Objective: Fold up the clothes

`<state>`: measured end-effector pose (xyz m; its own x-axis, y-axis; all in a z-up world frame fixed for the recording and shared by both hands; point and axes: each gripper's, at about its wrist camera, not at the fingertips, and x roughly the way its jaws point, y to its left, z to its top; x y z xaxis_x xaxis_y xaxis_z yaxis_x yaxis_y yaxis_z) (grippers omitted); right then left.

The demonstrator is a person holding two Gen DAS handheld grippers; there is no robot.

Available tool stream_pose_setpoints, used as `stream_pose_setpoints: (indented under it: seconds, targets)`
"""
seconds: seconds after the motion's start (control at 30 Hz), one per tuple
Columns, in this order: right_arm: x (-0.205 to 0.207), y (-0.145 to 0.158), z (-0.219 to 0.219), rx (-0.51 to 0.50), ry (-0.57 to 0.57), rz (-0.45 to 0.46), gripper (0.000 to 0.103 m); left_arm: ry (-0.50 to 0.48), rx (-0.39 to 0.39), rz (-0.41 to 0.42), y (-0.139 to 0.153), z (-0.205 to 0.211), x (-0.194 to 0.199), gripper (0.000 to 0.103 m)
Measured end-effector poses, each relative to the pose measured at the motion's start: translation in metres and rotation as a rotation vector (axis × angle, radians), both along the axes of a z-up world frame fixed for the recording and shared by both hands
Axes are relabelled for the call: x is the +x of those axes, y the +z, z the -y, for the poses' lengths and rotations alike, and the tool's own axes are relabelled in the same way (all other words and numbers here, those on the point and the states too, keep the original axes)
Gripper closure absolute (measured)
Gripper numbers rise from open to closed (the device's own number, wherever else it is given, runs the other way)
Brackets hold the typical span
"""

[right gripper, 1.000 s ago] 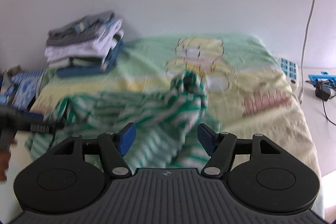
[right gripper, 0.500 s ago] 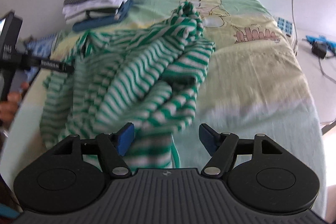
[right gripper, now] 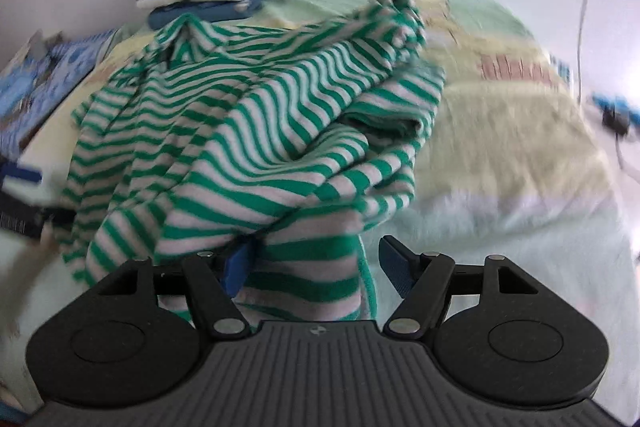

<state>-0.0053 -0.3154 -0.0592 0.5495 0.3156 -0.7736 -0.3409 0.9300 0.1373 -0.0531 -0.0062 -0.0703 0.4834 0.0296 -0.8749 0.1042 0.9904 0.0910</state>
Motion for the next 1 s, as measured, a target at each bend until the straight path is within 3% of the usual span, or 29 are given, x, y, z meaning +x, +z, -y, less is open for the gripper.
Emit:
stream_pose_setpoints:
  seconds: [0.03, 0.1, 0.13, 0.2, 0.23, 0.27, 0.3, 0.33, 0.5, 0.67, 0.8, 0.9, 1.0]
  targets:
    - [0.003, -0.001, 0.002, 0.043, -0.014, -0.027, 0.067, -0.005, -0.014, -0.001, 0.0, 0.003, -0.001, 0.01]
    - [0.004, 0.004, 0.003, 0.099, -0.038, -0.046, 0.079, -0.018, -0.041, 0.005, 0.001, 0.009, -0.002, 0.02]
    - [0.004, 0.007, 0.003, 0.123, -0.047, -0.051, 0.085, -0.029, -0.056, 0.009, 0.002, 0.012, -0.001, 0.03]
    - [0.002, 0.018, 0.003, 0.151, -0.046, -0.033, 0.086, -0.045, -0.079, 0.008, 0.004, 0.019, 0.005, 0.047]
    - [0.001, 0.024, 0.004, 0.167, -0.046, -0.022, 0.088, -0.05, -0.086, 0.006, 0.004, 0.021, 0.009, 0.059]
    - [0.0, 0.033, 0.006, 0.19, -0.05, -0.003, 0.089, -0.055, -0.094, 0.004, 0.004, 0.024, 0.013, 0.078]
    - [-0.001, 0.042, 0.009, 0.208, -0.055, 0.016, 0.09, -0.057, -0.097, 0.003, 0.005, 0.027, 0.017, 0.084]
    - [-0.002, 0.051, 0.012, 0.225, -0.059, 0.035, 0.091, -0.055, -0.092, 0.006, 0.006, 0.029, 0.022, 0.097]
    - [-0.007, 0.094, 0.032, 0.282, -0.091, 0.111, 0.092, -0.05, -0.061, 0.06, 0.025, 0.032, 0.039, 0.098]
    - [-0.013, 0.122, 0.061, 0.343, -0.141, 0.122, 0.092, -0.035, -0.032, 0.118, 0.051, 0.025, 0.058, 0.098]
    - [-0.017, 0.11, 0.069, 0.251, -0.163, 0.087, 0.093, -0.015, -0.016, 0.153, 0.068, 0.018, 0.077, 0.098]
    - [-0.02, 0.101, 0.075, 0.183, -0.179, 0.06, 0.103, -0.003, 0.007, 0.181, 0.08, 0.017, 0.095, 0.098]
    - [-0.023, 0.092, 0.08, 0.114, -0.195, 0.033, 0.1, -0.006, 0.015, 0.184, 0.085, 0.022, 0.114, 0.098]
